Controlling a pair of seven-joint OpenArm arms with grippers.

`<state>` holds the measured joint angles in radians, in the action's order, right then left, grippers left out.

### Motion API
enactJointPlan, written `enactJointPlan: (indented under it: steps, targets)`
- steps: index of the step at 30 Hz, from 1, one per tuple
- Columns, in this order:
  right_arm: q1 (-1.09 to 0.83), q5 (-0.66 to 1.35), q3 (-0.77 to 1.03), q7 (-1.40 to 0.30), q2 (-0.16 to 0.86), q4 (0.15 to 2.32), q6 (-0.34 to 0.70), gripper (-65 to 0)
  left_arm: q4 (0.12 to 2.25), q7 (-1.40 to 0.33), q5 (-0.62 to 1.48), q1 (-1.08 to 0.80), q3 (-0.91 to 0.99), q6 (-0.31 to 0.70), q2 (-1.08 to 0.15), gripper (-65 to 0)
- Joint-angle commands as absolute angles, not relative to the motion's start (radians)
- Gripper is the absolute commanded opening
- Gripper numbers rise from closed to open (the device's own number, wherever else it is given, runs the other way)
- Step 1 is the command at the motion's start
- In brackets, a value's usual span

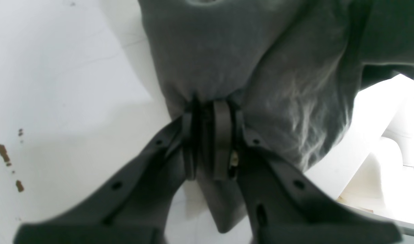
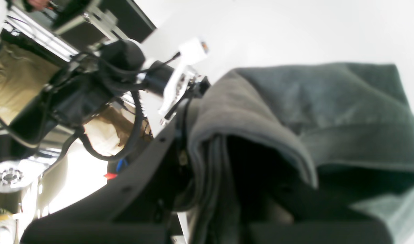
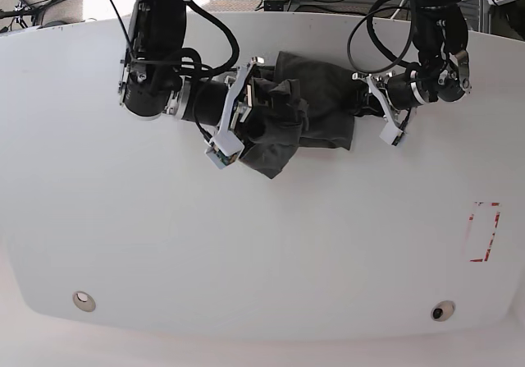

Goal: Fold the T-shirt properly
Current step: 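Fold the strip end with the right gripper over toward the left gripper, then press the folded bundle with the right gripper while the left gripper withdraws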

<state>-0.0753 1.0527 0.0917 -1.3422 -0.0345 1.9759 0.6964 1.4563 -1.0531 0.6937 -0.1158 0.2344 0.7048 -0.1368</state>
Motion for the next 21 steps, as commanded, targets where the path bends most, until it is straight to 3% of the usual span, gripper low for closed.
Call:
enactJointPlan:
  steps: [1,13,21]
  targets:
    - [-0.024,1.066,0.042,-1.328,-0.028,1.980,0.698,-65.0,1.457,-1.092,0.641,-0.117,0.234,0.698,-0.142,-58.2]
    - [0.036,1.066,-0.206,-1.187,0.001,1.814,0.698,-65.0,1.460,-1.095,0.641,-0.097,0.234,0.698,-0.142,-58.2]
    - [0.051,1.064,-0.225,-1.132,0.005,1.747,0.698,-65.0,1.463,-1.096,0.642,-0.097,0.234,0.698,-0.142,-58.2]
